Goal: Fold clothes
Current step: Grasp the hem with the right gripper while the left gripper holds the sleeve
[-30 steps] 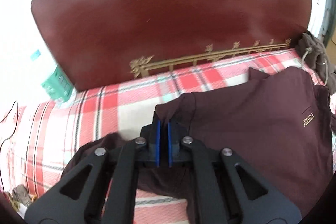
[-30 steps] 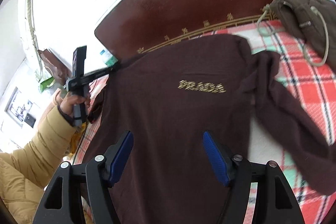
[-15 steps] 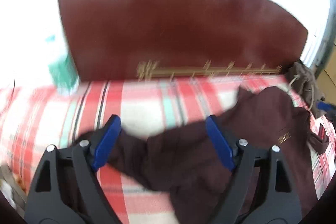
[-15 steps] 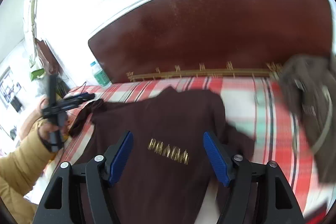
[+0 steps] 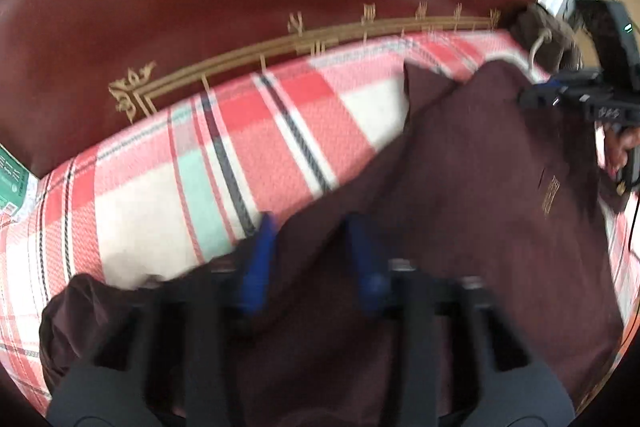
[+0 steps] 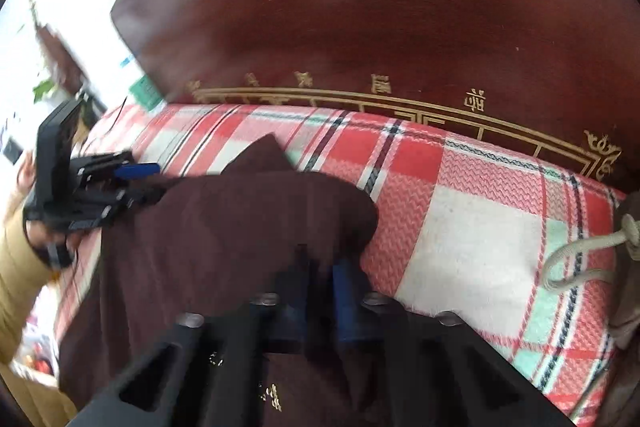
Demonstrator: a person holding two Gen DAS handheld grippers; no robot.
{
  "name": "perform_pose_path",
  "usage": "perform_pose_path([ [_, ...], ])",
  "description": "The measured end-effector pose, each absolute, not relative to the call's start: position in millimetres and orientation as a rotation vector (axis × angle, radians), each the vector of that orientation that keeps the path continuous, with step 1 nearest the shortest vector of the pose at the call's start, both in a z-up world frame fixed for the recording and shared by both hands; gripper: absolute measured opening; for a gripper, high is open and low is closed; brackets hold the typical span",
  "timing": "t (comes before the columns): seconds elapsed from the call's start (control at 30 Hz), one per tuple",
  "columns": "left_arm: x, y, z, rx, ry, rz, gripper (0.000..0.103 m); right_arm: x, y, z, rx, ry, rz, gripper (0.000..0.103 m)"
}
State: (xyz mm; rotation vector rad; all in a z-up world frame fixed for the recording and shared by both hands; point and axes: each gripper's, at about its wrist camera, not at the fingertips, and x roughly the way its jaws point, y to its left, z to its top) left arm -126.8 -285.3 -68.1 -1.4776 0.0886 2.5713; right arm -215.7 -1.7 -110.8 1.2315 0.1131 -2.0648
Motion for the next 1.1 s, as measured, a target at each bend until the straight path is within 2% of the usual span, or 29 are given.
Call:
perform_pose_path([
  [0.2,-80,-269,-64,-1.434,0.124,2.466,0.027,-159,12,-97,1.136,0.199,-1.981,0.006],
  [0.37,-54,-254,-71,-1.428,0.17,2.406,0.028,-126,13,-103,1.18,0.264,-1.912,0.008],
  [0.4,-52,-252,-72,-1.426,0.176,2.41,0.028,-127,16,-102,1.181,0.249,-1.927,0.014],
  [0.43,-53,-253,-72,-1.424,0.168,2.413,0.028,-134,18,-98,1.174,0.223,-1.96,0.031],
  [0.57,-56,-258,-73,-1.423,0.117,2.428,0.028,-174,13,-85,1.122,0.133,-2.107,0.071],
  [0.6,-56,-259,-73,-1.425,0.108,2.431,0.028,-185,8,-84,1.117,0.126,-2.136,0.078],
  [0.67,-55,-260,-74,-1.424,0.101,2.435,0.028,-202,-6,-94,1.156,0.138,-2.123,0.078],
  [0.7,-55,-260,-74,-1.424,0.101,2.437,0.028,-210,-12,-99,1.181,0.136,-2.105,0.077],
  [0.73,-55,-260,-74,-1.423,0.095,2.439,0.028,-217,-18,-105,1.206,0.135,-2.086,0.061],
  [0.77,-55,-261,-74,-1.423,0.086,2.44,0.028,-223,-23,-110,1.228,0.134,-2.066,0.041],
  [0.8,-54,-262,-73,-1.417,0.075,2.441,0.028,-223,-28,-113,1.235,0.136,-2.046,0.006],
  [0.97,-46,-273,-62,-1.361,-0.01,2.442,0.028,-174,-23,-104,1.123,0.241,-1.987,0.007],
  [1.1,-43,-284,-41,-1.268,-0.111,2.451,0.028,-119,-25,-107,1.095,0.429,-1.904,0.007],
])
